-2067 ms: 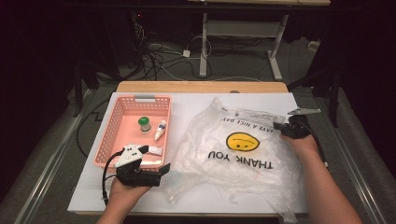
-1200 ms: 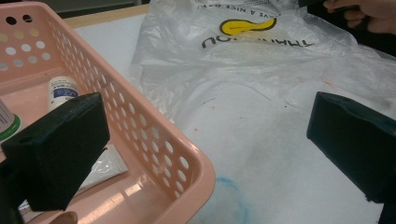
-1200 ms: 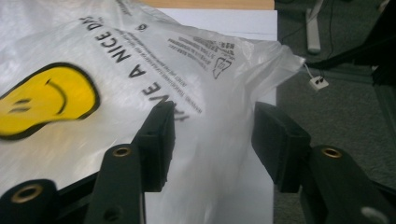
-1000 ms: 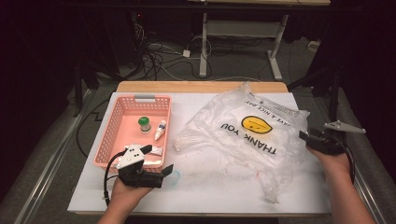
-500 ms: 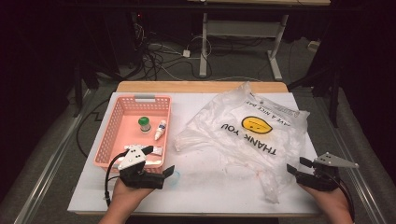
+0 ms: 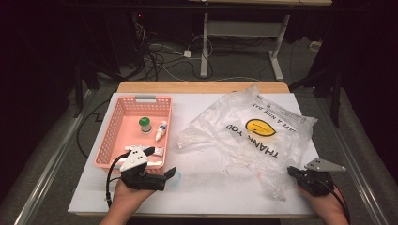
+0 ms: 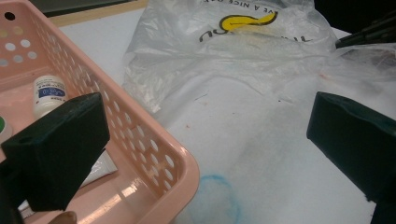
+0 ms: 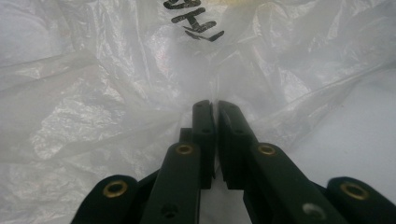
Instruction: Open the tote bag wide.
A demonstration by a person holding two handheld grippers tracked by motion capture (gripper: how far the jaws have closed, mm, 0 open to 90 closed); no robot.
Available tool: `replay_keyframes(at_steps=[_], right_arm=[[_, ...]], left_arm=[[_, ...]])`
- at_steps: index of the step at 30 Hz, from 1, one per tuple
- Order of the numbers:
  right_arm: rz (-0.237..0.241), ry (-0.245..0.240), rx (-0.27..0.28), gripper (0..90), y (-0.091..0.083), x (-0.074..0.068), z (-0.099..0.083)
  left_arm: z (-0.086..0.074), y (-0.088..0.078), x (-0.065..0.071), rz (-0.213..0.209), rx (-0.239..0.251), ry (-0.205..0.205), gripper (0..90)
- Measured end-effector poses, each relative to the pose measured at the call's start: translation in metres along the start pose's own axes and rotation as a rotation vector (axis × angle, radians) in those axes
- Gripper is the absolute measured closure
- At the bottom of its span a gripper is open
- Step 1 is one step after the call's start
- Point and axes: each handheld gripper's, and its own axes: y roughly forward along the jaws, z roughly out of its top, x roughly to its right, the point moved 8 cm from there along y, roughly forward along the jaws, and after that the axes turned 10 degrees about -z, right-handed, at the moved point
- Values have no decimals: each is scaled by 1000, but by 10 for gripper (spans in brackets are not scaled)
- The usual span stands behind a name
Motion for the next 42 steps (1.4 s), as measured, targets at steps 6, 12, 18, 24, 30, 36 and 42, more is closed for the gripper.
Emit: replay_keyframes(at_steps=[6,12,18,24,30,36,42], right_arm=[[32,-24,5,873,-9,-14,-2],[52,-40,21,866,-20,-28,3],[95,-69,42,864,-26,-50,8],[159,-116,35,838,-26,-76,8],[181,-111,71,741,-32,-83,14],[196,-68,134,645,-41,-80,26],[215,-22,208,389,-43,-80,44]], left_arm=[[0,1,-1,1,-2,-3,0],[0,1,-1,1,4,-10,0],[0,0,-3,1,5,-13,0],[0,0,-4,1,8,-15,0],[0,0,-5,2,7,-17,0],[-1,0,-5,1,1,-22,0],[-1,2,-8,1,10,-41,0]])
